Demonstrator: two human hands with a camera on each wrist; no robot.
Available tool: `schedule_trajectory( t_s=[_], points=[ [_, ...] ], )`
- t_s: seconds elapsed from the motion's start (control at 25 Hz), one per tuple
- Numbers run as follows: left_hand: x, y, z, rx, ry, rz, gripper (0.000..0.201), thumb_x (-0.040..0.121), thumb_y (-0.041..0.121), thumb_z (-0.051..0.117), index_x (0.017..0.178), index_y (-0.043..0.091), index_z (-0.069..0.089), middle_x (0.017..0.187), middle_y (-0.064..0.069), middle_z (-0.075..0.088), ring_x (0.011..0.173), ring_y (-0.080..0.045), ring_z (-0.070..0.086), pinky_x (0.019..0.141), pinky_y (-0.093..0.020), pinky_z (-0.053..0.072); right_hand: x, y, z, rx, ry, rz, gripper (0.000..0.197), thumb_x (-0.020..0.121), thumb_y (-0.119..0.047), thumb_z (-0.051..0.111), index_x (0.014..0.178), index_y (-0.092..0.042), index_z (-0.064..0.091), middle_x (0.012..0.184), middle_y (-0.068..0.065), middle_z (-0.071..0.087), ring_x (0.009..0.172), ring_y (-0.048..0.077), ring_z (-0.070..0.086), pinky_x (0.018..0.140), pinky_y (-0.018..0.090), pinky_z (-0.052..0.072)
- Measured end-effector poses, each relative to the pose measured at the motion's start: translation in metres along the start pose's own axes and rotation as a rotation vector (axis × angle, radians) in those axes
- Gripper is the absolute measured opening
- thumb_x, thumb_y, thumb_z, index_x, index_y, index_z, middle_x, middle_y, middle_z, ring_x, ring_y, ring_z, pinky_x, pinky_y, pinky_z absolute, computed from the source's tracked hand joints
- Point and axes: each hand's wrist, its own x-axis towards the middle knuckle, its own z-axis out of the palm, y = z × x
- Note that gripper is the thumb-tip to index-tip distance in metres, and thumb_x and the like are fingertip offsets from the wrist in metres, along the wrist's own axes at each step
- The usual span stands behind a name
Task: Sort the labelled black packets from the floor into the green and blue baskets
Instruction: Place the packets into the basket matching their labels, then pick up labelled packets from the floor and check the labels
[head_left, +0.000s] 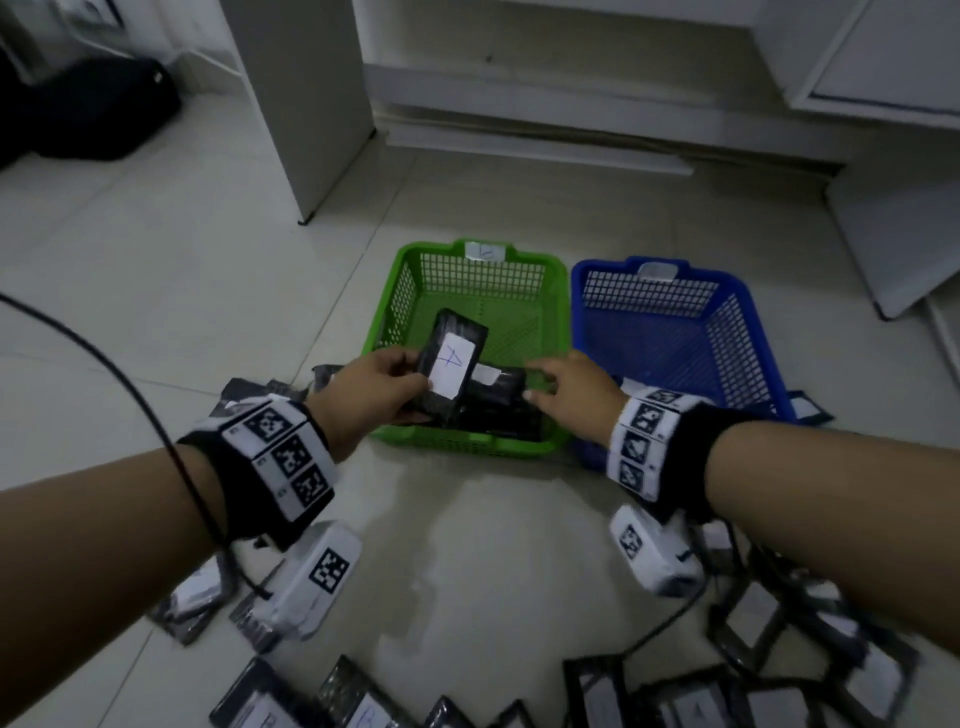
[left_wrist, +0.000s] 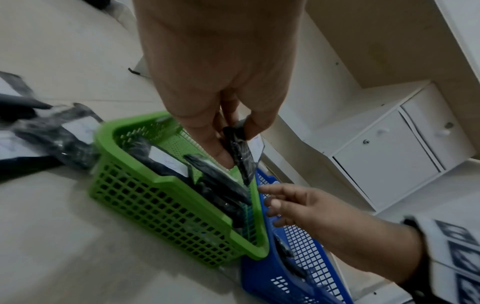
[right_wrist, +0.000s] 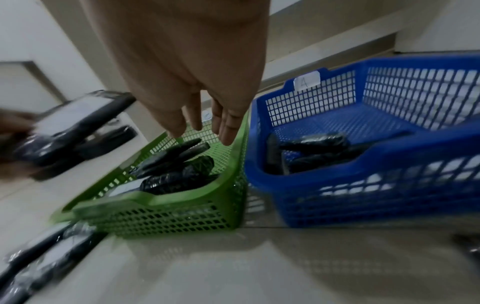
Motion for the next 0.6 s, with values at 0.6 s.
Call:
schedule_trajectory(
  t_s=[0.6],
  points=[
    [0.078,-0.027,0.208,0.678,0.055,0.317,0.04,0.087,0.024,0.063,0.125,0.016,0.055,0.122,-0.009,0.059,0.112,-0.024,0.057,0.097,-0.028,0.043,-0.091,0.137,0.013,-0.264,0.045,-0.045,0.043,0.087,-0.045,0.035,0.117,-0.02,0.053,0.111,0.004,0.05,0.105,0.025,0.049,0.09,0.038,0.041]
  ],
)
